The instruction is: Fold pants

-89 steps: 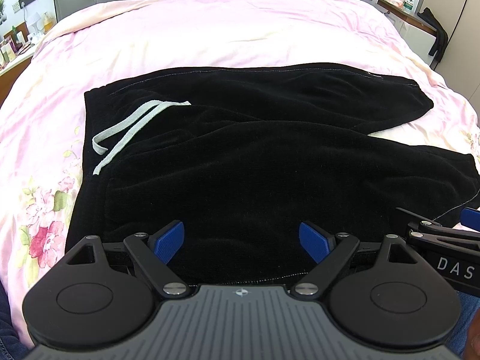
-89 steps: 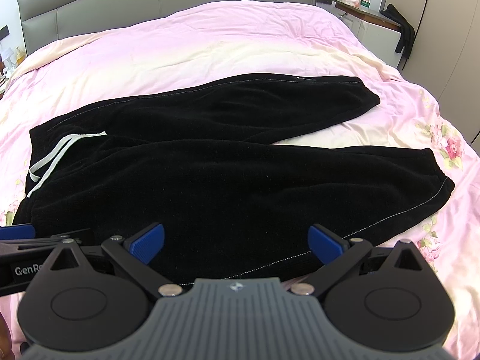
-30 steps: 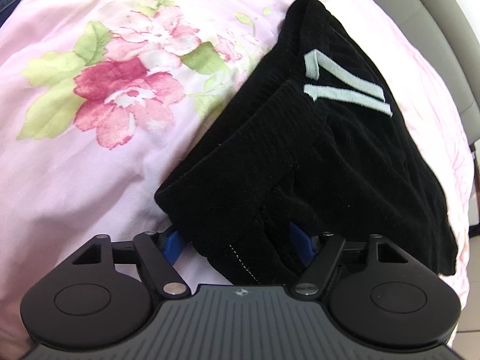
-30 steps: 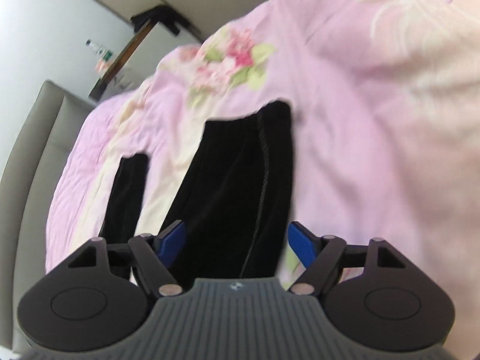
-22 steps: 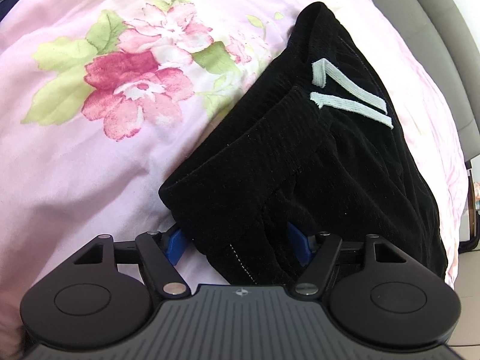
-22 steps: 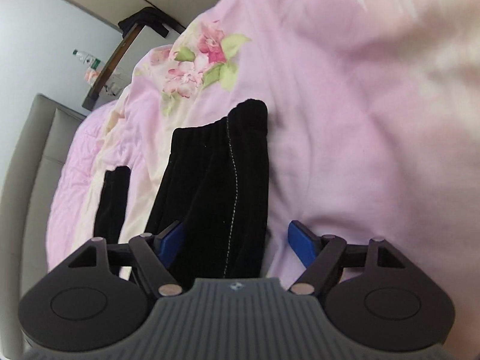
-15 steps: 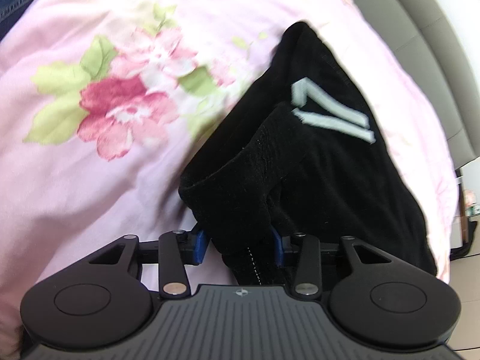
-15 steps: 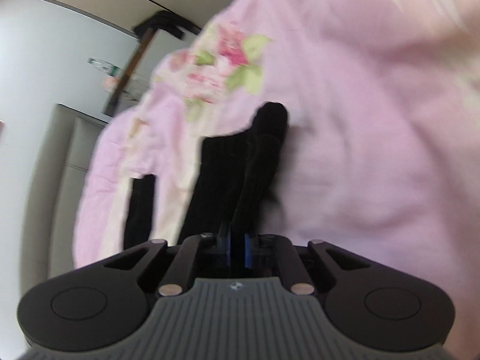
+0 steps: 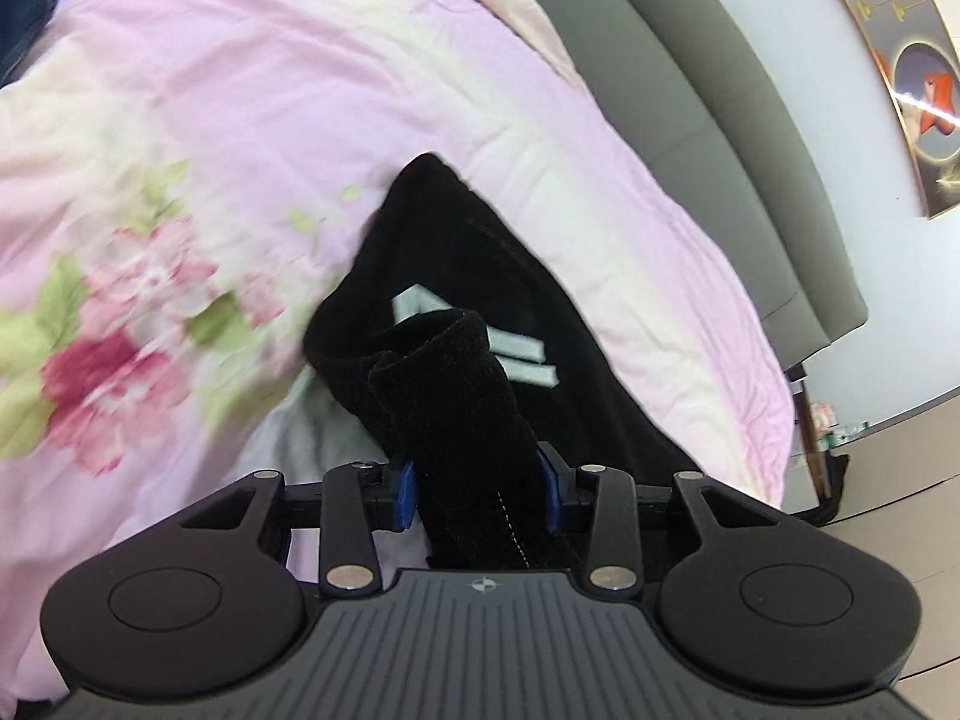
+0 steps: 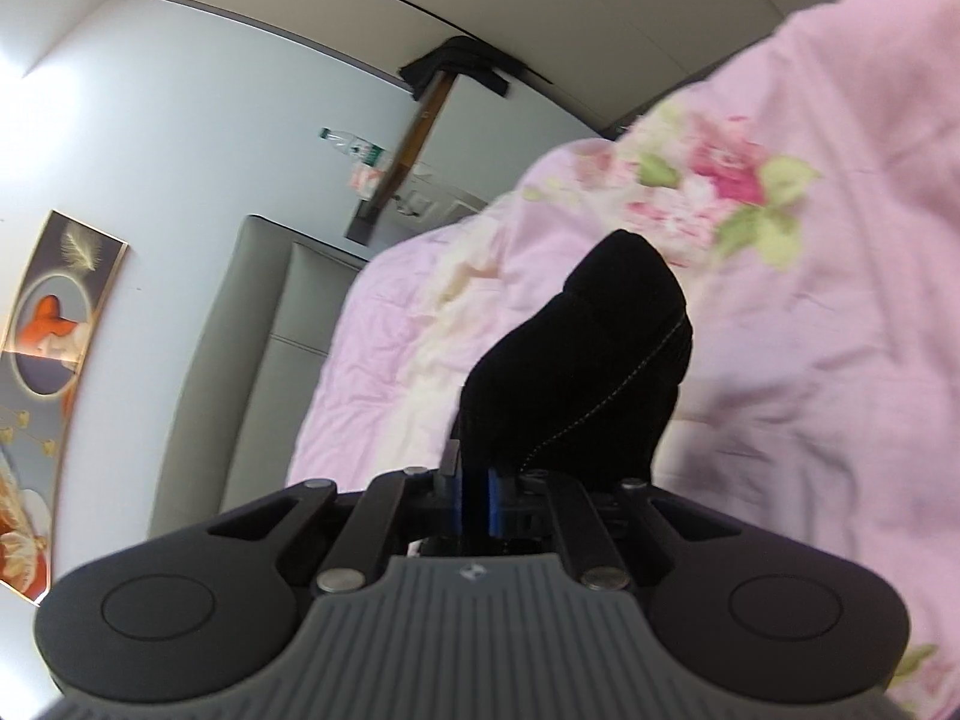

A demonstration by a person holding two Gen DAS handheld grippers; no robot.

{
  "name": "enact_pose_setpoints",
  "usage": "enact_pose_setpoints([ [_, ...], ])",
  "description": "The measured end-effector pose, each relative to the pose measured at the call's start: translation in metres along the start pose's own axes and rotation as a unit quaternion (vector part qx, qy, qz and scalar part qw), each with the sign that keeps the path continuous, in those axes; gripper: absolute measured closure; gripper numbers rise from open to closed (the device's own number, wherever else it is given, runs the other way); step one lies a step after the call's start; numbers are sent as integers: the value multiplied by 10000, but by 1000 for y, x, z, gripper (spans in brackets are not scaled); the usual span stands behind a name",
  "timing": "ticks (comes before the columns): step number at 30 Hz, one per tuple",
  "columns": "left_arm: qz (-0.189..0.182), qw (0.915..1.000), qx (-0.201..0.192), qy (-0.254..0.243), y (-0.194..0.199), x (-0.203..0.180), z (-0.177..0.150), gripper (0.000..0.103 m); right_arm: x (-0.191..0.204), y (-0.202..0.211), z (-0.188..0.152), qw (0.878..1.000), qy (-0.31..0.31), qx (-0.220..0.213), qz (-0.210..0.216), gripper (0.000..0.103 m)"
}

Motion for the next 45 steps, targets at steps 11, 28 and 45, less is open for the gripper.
enact_pose_setpoints([
  [11, -366, 9992, 53, 144, -59, -46, 64, 60, 77, -82, 9, 9997, 161, 38, 160, 100],
  [28, 338, 9975, 273, 562, -181, -45, 133, 60, 97, -283, -22, 9963, 117, 400, -750, 100],
  [45, -534, 9793, -400, 1910, -182, -18, 192, 49, 87, -320, -41, 9926, 496, 8, -1111, 70],
])
Point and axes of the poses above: each gripper's, at about its wrist camera, not at the fingertips, and y roughly against the way its jaws point, x to its left, z to its top, the point moved 10 cm from there along -y, roughly the way its jaws point, and after that the axes turned 3 degrees about y, right-handed, at the moved point
